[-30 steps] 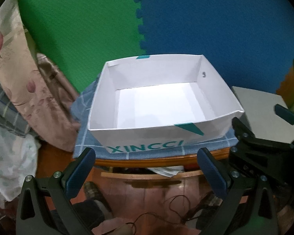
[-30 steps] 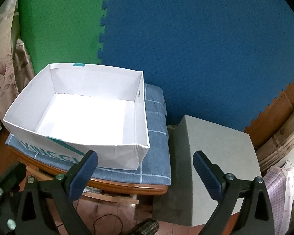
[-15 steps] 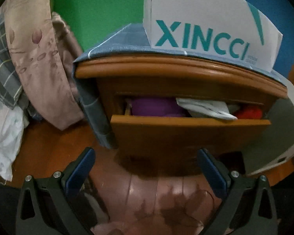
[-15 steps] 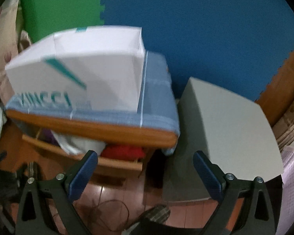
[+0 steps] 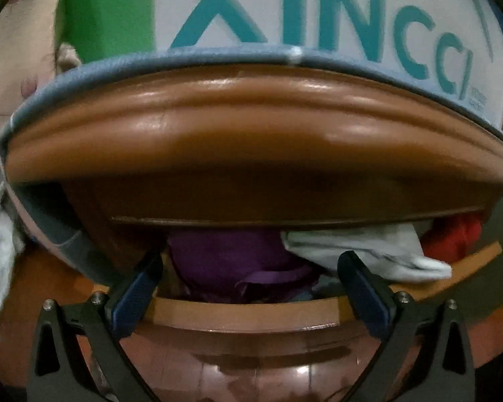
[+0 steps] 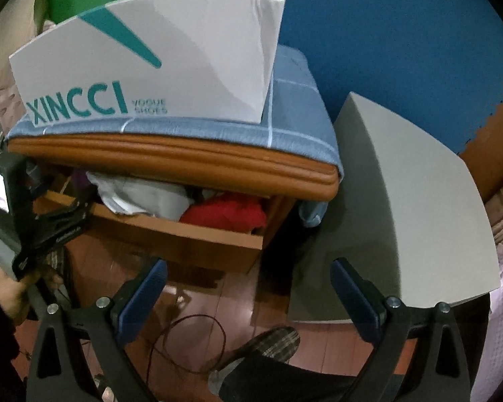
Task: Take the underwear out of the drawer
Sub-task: 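Lower both tools toward the open drawer below the box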
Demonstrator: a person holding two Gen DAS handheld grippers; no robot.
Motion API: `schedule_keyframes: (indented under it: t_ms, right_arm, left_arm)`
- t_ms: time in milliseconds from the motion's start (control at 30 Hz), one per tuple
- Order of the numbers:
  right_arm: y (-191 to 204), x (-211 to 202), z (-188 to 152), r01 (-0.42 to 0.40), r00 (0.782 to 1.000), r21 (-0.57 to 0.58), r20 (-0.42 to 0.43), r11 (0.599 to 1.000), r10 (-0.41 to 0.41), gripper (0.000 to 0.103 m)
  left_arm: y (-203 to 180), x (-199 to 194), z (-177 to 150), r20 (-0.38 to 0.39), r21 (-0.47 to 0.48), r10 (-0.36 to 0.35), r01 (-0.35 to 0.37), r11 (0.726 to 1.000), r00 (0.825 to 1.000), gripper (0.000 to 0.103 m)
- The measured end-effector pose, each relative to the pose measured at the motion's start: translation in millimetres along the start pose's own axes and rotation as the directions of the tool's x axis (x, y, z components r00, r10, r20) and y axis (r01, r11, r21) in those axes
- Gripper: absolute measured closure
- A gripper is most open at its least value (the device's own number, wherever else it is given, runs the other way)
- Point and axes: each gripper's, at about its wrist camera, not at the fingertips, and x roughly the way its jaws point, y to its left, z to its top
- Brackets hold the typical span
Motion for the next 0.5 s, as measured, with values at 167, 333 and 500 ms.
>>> schedule_keyframes:
  t_ms: [167,333,500]
  right_arm:
    - [4.5,1.7,-3.1,-0.017,1.000,0.004,-0.015,1.000,0.017,0.003]
    - [11.1,-4.0,-5.3,0.011,1.000,-0.015,-0.009,1.000,-0.011,0.003]
    - [10.2,-20.3,-7.3,0.007,1.000,-0.015,0.024,1.000,-0.006,0.003]
  left_arm:
    - [-0.7,9.9,15.4,-0.140,0.003,0.023,-0.023,1.000,0.990,0.000]
    - [5.5,17.4,27.4,-0.346,0.005,0.022,-0.022,1.000,0.938,0.000]
    - [14.6,18.2,27.1,-0.484,0.009,0.026,-0.024,1.000,0.875,0.000]
